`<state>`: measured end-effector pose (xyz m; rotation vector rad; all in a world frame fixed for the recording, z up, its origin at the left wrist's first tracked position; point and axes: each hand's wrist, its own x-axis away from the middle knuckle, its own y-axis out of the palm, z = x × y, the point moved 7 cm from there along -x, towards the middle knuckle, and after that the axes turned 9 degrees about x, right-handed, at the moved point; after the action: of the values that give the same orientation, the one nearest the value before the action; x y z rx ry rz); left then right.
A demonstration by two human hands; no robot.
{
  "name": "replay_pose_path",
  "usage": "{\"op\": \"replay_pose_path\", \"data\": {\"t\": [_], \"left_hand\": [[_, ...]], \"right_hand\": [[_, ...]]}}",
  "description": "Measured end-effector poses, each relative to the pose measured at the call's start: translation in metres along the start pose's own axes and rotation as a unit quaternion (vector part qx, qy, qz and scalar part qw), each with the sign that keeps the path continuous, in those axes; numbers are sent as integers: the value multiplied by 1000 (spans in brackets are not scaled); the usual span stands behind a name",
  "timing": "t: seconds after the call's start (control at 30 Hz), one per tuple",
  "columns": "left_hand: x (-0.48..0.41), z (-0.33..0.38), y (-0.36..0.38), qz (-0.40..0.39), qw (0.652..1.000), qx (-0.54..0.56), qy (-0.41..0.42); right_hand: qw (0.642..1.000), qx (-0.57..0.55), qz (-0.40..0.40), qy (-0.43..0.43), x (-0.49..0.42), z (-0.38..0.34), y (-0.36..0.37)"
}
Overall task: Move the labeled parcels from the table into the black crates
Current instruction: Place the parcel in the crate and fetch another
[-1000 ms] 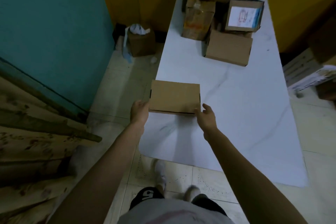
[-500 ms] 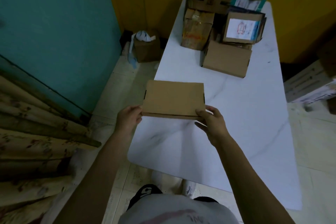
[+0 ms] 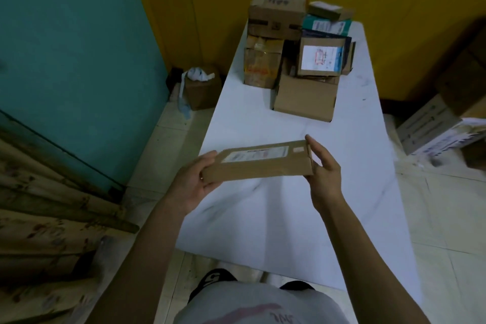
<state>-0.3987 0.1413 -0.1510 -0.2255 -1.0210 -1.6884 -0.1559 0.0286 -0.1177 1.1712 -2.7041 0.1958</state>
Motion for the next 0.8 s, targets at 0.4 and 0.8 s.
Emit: {"op": "replay_pose_path", "data": {"t": [0.4,0.8], "left_hand": [[-5,31,14,-104,981,8,166],[-6,70,28,-66,966,24,248]], "right_hand": [[990,-68,-89,88,8,16,13],[982,14,-154,109,10,30,26]]}}
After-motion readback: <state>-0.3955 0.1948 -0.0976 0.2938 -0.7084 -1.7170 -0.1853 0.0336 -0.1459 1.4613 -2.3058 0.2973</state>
